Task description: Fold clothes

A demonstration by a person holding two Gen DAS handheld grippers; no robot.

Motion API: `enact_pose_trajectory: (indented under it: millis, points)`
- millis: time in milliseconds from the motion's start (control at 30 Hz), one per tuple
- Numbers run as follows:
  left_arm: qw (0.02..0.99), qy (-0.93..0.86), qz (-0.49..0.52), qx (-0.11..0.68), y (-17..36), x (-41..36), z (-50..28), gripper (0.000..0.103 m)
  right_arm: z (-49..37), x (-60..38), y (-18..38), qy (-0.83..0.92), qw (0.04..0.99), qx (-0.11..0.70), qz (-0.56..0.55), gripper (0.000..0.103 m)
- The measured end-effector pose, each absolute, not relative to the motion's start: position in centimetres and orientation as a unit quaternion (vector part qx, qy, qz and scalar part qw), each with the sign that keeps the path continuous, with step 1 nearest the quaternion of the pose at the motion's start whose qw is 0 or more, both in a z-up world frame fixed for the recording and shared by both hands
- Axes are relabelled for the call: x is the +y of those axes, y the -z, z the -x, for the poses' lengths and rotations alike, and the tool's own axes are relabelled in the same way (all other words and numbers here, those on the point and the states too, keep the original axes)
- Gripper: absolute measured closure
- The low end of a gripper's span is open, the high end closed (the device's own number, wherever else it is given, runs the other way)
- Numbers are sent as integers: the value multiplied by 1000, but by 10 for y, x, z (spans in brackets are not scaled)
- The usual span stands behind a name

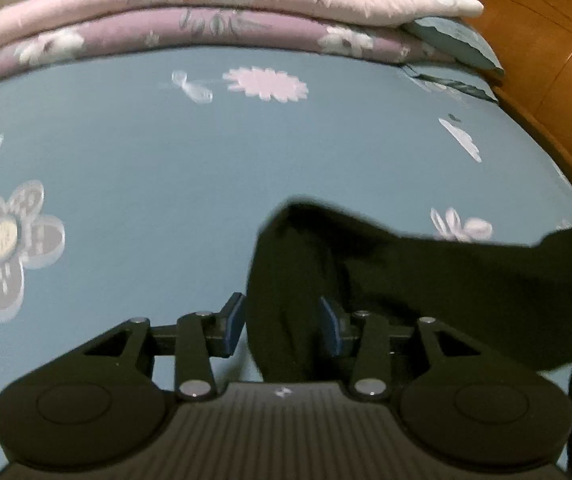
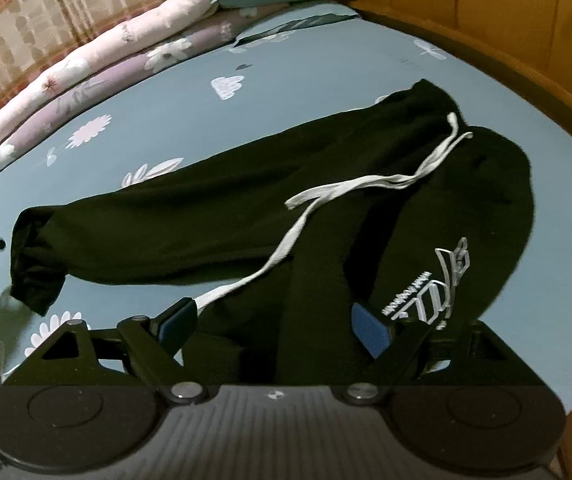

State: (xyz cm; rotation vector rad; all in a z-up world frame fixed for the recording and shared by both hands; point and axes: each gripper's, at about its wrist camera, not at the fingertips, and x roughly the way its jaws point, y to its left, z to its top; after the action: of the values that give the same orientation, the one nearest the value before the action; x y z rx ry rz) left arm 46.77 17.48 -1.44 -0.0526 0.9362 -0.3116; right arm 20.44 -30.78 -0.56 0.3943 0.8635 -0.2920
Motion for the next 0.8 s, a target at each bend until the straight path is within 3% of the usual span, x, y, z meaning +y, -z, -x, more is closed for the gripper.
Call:
enact_pose_trajectory:
  millis: [300, 400, 567, 633, 700, 800]
  points:
    - [872, 132, 106, 460, 65, 187, -438, 49, -217, -299, 8, 118, 880, 424, -177, 15]
    - [886, 124, 90, 437, 68, 175, -431, 41, -217, -299, 8, 121, 880, 424, -178, 15]
    - [899, 128, 28, 417, 70, 143, -421, 43, -217, -297, 11, 126, 876, 428, -181, 15]
    - [899, 135, 21, 415, 70, 134, -418, 52, -217, -295, 12, 126, 876, 430, -180, 15]
    - [898, 139, 27, 416, 69, 133, -419, 73, -217, -296, 12, 128, 875, 431, -178, 15]
    - [899, 133, 50, 415, 62, 143, -420, 91, -217, -297, 11, 132, 875, 431, -175, 15]
